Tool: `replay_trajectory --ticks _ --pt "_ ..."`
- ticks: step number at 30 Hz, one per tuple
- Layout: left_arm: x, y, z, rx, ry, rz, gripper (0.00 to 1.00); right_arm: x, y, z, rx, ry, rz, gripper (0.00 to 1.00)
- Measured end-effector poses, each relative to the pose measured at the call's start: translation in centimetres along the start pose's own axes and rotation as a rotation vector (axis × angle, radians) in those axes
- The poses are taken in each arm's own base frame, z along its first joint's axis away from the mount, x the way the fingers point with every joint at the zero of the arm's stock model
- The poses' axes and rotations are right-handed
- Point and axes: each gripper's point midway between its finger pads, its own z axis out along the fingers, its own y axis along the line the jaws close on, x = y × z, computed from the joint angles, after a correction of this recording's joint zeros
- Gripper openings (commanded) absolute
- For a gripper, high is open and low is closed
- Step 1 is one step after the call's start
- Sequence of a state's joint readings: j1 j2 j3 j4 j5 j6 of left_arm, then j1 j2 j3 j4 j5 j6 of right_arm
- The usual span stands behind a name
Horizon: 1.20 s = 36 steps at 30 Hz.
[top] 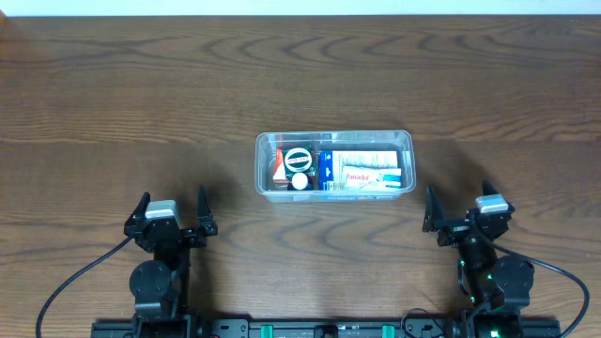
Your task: Pack container
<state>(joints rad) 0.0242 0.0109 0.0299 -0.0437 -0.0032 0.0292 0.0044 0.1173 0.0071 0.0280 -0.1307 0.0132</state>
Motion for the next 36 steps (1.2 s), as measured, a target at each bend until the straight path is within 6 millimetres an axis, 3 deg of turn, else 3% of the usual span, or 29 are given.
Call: replay_trajectory --ticks 5,13,36 --pt "0.0 0.0 0.0 0.000 0.000 0.000 0.98 1.1 0.0 -0.3 0.001 0.041 0.005 0.99" --pt "0.0 0.0 0.0 0.000 0.000 0.000 0.98 -0.1 0.0 -0.6 0.004 -0.014 -0.005 0.99" --pt "0.0 0.0 0.0 0.000 0.000 0.000 0.98 -0.2 0.0 -0.6 0.004 -0.016 -0.005 0.99"
